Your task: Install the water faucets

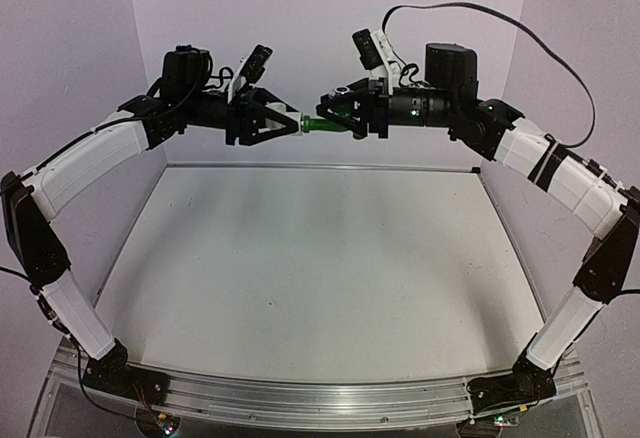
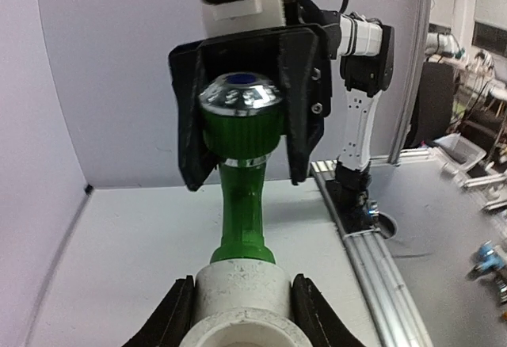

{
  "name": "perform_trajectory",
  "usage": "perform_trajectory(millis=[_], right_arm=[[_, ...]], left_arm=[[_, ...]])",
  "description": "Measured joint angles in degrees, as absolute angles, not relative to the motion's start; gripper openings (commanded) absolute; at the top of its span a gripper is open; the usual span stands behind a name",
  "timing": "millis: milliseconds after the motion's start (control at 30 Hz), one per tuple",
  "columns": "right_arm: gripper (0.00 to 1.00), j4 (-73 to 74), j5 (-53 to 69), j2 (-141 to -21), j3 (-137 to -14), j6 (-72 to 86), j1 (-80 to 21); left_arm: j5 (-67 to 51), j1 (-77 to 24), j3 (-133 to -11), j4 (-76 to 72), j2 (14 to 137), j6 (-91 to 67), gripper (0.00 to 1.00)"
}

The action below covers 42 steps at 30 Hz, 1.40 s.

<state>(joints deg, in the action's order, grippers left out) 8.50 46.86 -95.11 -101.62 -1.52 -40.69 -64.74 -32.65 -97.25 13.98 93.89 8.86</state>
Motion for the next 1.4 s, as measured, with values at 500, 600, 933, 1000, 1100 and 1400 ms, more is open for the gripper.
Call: perform_trajectory(millis=[500,600,933,1000,1100,1400], right_arm=[[0.00,11.73,45.34,-97.29,-106.96,24.93,-41.48],[0.00,12.47,45.29,-98.76,-108.04,26.59,-41.20],[0.63,11.49,45.20,-99.23,-108.02,29.52,-41.30],[0.97,10.04,44.14,-98.63,-106.97,30.70,-41.33],[0.98,8.46,40.67,-96.91,-104.21,30.90,-40.82],[0.98,7.56,32.47,-84.23,-93.02,5.42,-38.20]], left_arm=[[-44.37,-37.93,-83.96,9.27,79.36,101.39,0.00],[-38.31,-40.04,-79.52,6.38,76.46,107.26,0.00],[-30.31,-43.43,-75.61,2.82,73.06,104.23,0.00],[-28.96,-43.67,-75.61,2.18,73.06,96.07,0.00],[-26.92,-43.63,-75.61,-0.25,72.90,80.74,0.00],[-32.24,-29.60,-75.48,-4.97,72.50,23.14,0.00]])
